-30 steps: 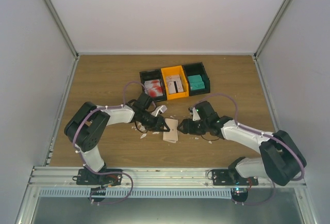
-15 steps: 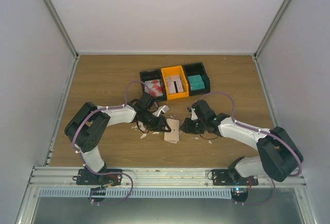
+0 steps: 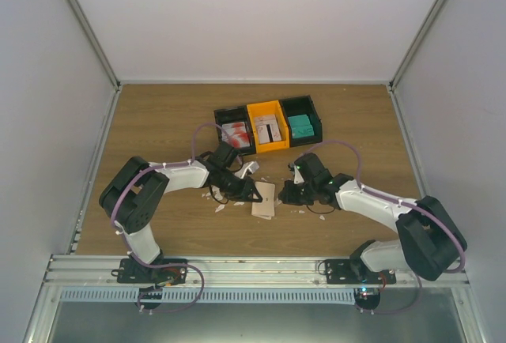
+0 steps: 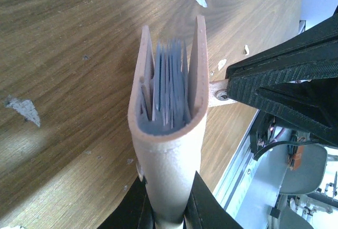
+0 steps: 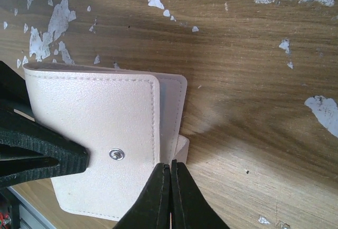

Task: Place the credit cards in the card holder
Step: Close the card holder at the center of the board.

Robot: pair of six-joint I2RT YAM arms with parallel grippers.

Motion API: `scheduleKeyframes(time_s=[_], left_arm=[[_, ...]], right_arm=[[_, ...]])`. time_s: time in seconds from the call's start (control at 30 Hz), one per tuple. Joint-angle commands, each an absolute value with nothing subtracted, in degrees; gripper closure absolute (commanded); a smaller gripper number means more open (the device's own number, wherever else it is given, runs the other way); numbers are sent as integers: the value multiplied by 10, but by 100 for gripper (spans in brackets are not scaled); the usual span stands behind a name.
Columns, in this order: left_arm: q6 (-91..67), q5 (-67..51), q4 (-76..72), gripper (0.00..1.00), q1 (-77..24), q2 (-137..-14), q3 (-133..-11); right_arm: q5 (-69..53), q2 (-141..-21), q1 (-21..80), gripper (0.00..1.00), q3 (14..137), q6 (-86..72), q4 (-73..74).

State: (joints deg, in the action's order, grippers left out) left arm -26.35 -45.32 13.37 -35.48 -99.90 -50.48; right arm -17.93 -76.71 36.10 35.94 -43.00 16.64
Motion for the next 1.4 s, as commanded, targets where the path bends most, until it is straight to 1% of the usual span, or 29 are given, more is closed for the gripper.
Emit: scheduleKeyframes(time_s=[0.0, 0.07, 0.13, 0.37, 0.53, 0.77, 1.37], left_arm=[[-263, -445, 126, 96, -360, -983, -507], [-266, -444, 121, 93, -360, -984, -502], [-270, -444, 117, 92, -360, -985, -498], [-273, -446, 110, 98, -363, -986, -498], [-274, -449, 109, 100, -365, -987, -498], [-276, -452, 106, 100, -366, -988, -497], [-280, -456, 96, 100, -369, -990, -486]], right_arm=[[-187, -758, 365, 99, 357, -431, 146], [-200, -761, 365, 99, 354, -430, 128], [-217, -765, 366, 100, 350, -431, 106], [-244, -788, 371, 100, 347, -429, 59], [-250, -812, 380, 99, 353, -427, 41], [-257, -837, 384, 100, 360, -422, 29], [-229, -845, 389, 99, 361, -447, 5]])
